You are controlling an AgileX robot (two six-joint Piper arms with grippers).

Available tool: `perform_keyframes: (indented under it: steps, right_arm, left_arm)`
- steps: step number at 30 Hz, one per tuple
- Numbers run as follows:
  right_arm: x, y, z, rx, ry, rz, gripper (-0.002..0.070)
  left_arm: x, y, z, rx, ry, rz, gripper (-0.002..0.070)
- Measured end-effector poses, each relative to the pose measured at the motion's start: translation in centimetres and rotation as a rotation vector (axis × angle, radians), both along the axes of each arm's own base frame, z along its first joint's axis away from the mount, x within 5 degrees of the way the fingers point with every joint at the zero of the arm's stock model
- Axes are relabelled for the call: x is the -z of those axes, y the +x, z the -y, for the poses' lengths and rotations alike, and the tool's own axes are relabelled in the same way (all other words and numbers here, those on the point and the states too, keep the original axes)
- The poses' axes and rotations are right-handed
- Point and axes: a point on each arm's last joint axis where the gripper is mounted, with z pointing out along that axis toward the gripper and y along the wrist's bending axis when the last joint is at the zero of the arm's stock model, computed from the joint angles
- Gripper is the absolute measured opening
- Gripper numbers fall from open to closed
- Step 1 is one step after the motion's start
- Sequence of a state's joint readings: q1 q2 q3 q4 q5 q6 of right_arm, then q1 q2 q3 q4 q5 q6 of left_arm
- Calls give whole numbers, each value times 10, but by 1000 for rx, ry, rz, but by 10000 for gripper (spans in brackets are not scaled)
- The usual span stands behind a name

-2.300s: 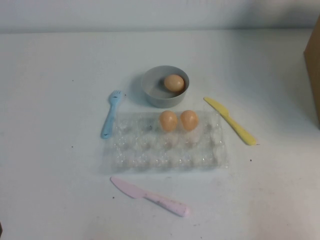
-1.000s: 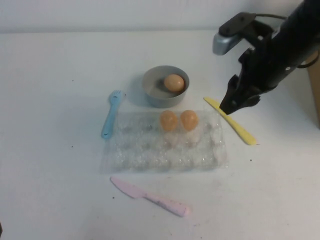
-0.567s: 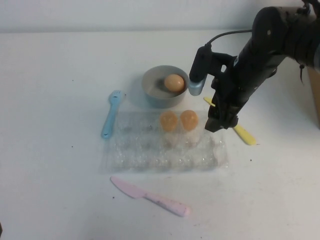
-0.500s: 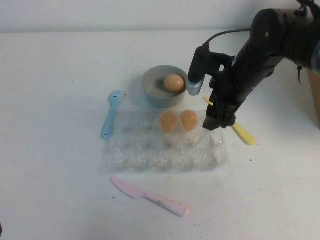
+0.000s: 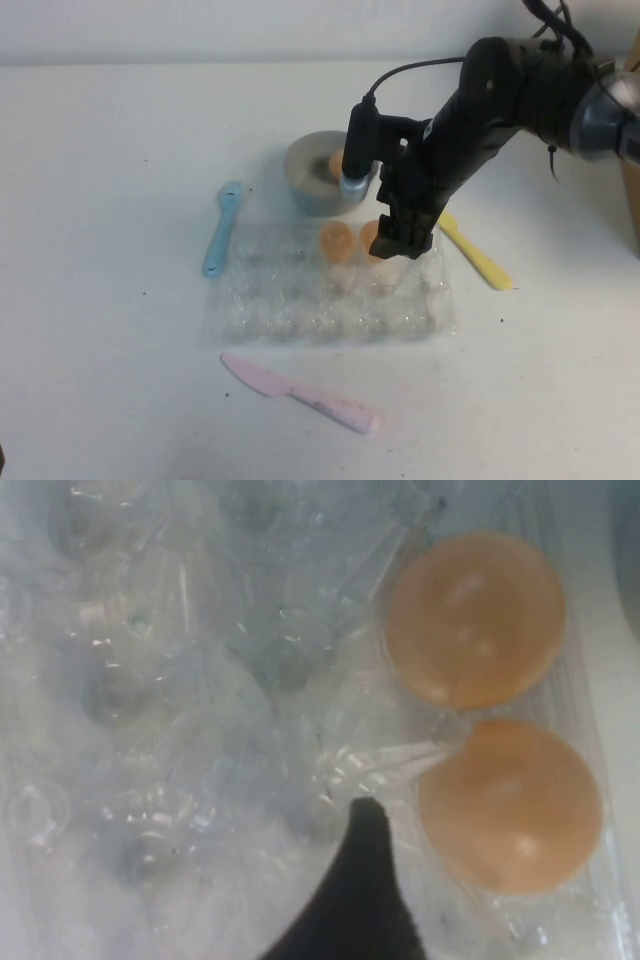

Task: Take an egg out of the egg box
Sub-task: Pick up the egg from the plastic box

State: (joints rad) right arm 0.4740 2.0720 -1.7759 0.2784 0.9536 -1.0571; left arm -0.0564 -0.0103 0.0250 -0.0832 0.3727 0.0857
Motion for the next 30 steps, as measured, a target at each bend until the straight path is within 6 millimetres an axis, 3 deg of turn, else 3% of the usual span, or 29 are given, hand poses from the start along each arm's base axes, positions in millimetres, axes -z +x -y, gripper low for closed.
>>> perform_keyframes:
  steps: [14,30]
  right_arm:
    - [22,11,-8,3,0,52,456]
    - [28,16,-10,13,6,71,452]
  left_arm:
    - [0,0,0,0,0,0,-5]
    - [0,0,0,0,0,0,-5]
